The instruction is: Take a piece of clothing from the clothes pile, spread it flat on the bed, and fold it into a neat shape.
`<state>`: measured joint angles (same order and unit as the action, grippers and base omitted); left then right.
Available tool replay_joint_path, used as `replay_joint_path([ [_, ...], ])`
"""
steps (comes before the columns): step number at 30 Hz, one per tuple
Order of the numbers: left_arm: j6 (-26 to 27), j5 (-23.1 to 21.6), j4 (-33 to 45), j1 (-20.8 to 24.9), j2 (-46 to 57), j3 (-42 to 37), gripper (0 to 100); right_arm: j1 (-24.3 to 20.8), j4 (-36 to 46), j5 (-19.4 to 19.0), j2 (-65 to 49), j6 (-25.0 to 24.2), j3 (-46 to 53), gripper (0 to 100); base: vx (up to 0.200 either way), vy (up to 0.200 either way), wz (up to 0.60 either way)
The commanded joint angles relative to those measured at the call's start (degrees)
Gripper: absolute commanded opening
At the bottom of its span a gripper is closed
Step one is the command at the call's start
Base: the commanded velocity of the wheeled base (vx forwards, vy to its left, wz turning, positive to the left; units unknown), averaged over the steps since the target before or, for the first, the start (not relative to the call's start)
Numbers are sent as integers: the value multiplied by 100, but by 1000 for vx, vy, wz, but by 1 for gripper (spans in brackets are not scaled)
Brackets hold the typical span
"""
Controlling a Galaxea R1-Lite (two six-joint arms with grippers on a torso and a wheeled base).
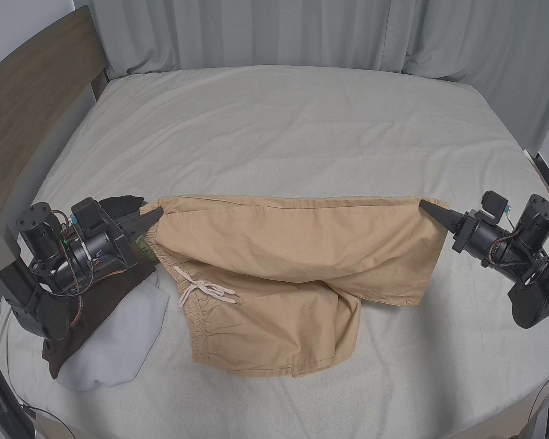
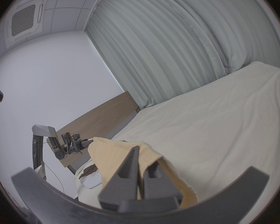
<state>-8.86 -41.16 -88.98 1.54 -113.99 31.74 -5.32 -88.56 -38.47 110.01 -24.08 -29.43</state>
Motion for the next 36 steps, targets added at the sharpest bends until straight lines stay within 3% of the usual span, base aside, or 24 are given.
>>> replay_joint_path([
  [1, -1, 2, -5, 5, -9, -2, 0, 4, -3, -2, 12, -1, -2, 0, 0, 0, 0],
  [36, 7, 2, -5, -57, -149, 51, 0, 39, -12, 130, -6, -9, -81, 0, 0, 0, 0],
])
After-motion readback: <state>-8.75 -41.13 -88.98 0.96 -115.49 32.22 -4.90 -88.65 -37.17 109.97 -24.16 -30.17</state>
